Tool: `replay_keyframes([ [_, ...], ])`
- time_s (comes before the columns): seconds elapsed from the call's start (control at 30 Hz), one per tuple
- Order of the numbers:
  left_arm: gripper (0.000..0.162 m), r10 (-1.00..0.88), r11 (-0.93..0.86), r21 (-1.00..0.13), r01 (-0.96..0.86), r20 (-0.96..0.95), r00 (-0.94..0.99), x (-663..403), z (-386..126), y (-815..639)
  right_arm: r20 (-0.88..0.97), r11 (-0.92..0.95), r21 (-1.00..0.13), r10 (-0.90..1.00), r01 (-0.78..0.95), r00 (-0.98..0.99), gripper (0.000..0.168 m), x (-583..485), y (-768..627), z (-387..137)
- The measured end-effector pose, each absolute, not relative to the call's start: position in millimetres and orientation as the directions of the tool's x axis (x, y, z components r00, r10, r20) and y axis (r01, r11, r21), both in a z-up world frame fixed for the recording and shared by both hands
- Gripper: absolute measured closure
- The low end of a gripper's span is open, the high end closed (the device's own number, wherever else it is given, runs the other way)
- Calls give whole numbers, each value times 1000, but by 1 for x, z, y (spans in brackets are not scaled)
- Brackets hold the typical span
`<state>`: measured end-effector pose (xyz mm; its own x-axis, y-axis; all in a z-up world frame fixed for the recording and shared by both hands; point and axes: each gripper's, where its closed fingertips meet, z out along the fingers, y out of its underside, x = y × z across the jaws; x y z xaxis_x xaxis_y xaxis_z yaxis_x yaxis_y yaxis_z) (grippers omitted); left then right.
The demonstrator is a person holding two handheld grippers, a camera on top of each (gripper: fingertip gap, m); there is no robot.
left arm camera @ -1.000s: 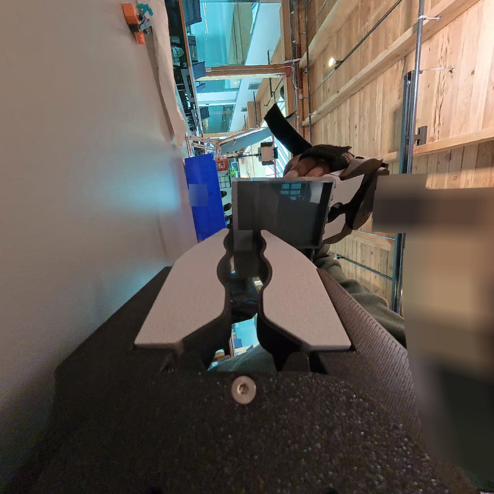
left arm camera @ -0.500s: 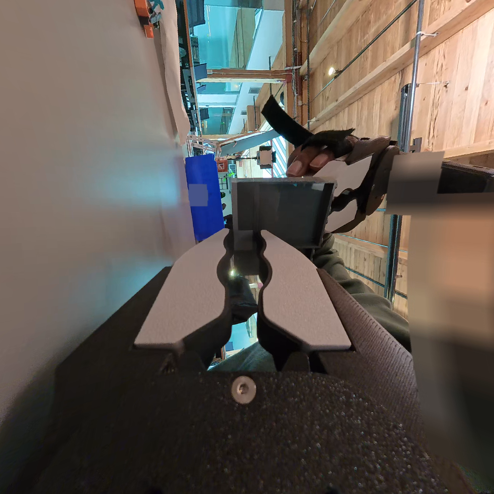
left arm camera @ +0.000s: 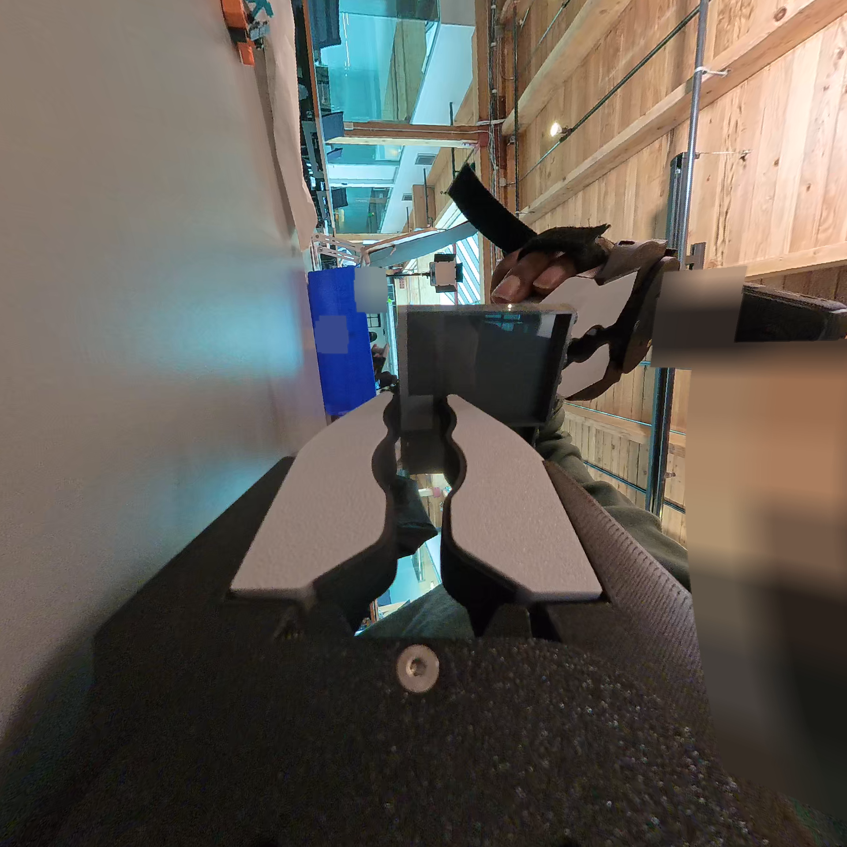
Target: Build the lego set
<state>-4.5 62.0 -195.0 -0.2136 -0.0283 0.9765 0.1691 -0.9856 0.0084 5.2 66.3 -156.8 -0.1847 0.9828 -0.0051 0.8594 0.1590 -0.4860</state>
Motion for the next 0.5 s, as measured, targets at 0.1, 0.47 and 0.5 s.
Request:
replay_keyframes([
  [0.1, 146, -24, -985, 14, 171, 976, -216, -5, -196, 62, -7, 159, -483, 983, 861, -185, 161, 5, 66, -158],
  [0.47, 146, -12, -985, 26, 169, 975, -223, -5, -197, 62, 2, 167, -477, 982, 863, -189, 161, 5, 66, -161],
  [0.5, 146, -11, -985, 27, 170, 975, -223, -5, -197, 62, 2, 167, -476, 982, 863, -188, 161, 5, 67, -161],
])
